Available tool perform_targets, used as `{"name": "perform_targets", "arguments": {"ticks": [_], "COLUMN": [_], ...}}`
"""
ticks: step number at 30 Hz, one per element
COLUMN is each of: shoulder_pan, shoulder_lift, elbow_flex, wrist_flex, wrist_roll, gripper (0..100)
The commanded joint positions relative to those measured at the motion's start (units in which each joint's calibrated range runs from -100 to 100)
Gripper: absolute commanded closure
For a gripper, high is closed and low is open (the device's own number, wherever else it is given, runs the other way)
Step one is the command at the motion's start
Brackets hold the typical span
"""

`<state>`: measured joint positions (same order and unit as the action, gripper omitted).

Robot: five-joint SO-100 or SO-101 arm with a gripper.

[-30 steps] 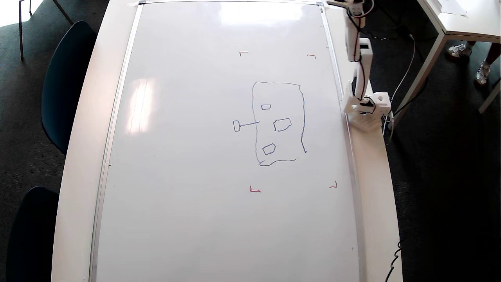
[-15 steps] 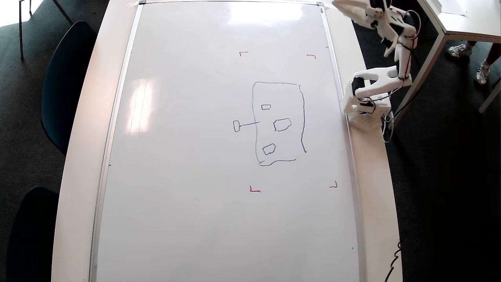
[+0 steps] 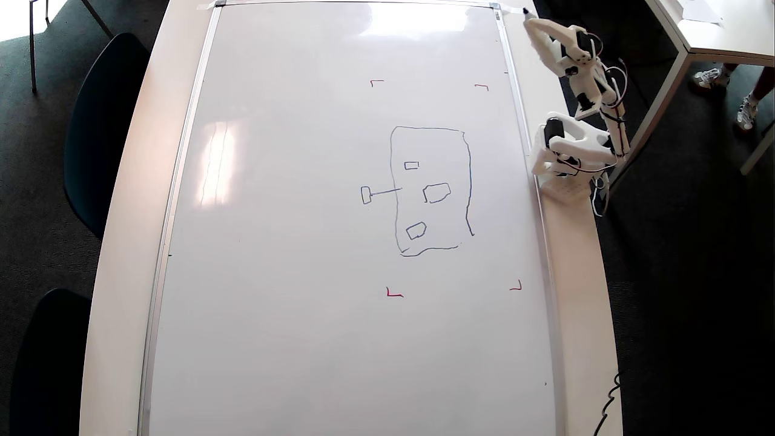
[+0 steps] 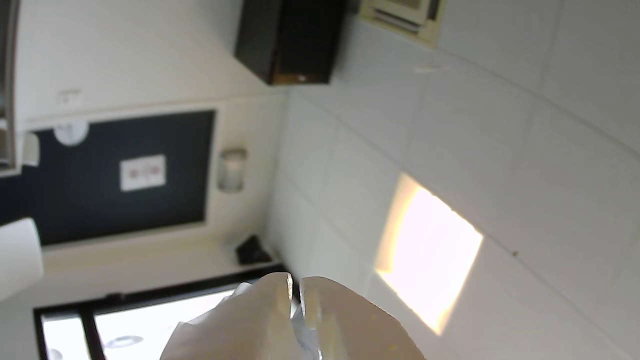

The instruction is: Draw on a whiteboard a robot head using a pen attached to the gripper

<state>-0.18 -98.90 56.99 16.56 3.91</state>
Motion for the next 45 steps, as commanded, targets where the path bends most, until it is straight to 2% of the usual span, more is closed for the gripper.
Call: {"name": "perform_targets", "arguments": {"ticks": [1,2,3,7,8,12,17,25,45], "shoulder_pan": [-0.3,-0.4,-0.5,-0.5,-0.5,-0.5,-0.1,-0.4,-0.4], "shoulder_lift": [-1.0,-1.0,-1.0,-1.0,-1.0,-1.0,-1.0,-1.0,-1.0], "elbow_flex": [9.5,11.2,14.5,20.9,24.1,32.1,37.8,42.6,42.6], "wrist_flex": [-33.3,-39.0,-49.2,-67.4,-75.5,-93.0,-105.4,-112.0,-112.0], "wrist_roll": [0.7,0.5,0.4,0.4,0.4,0.4,0.5,0.6,0.8], "gripper": [99,99,99,99,99,99,99,99,99]}}
